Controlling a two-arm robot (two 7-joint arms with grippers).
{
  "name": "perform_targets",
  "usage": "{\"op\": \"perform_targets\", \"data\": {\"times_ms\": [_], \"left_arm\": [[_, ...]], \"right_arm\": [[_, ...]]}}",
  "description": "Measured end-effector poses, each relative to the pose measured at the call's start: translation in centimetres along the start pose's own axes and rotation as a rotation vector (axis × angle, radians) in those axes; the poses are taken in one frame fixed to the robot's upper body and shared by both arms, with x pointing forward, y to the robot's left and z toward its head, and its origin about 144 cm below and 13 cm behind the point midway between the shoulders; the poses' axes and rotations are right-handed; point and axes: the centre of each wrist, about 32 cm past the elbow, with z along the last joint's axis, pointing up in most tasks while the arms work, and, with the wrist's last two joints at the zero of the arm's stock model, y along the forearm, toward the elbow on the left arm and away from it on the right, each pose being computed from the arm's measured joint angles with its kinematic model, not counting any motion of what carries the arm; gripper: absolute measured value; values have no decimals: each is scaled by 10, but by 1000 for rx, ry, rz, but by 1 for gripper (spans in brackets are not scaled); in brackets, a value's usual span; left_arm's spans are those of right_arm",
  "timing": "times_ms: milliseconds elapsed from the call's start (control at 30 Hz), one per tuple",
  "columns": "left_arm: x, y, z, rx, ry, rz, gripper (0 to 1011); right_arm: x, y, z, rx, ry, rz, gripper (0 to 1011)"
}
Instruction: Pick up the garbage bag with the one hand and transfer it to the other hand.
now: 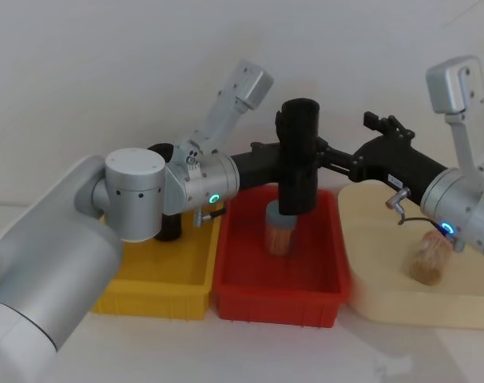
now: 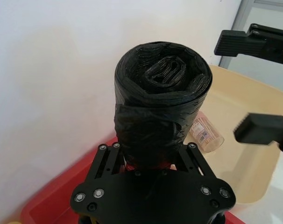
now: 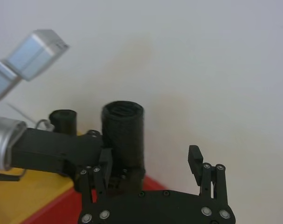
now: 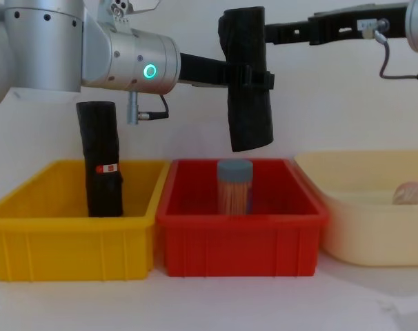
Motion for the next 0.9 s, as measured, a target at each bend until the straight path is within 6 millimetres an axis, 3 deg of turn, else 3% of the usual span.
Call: {"op": "perform_targets", "data": {"times_ms": [500, 900], "left_arm": [[0, 0, 0, 0, 0, 0, 430], [0, 0, 0, 0, 0, 0, 430]], "right_arm": [[-2, 4, 12, -3, 9, 109, 999], [3, 16, 10, -25, 23, 124, 999]]}}
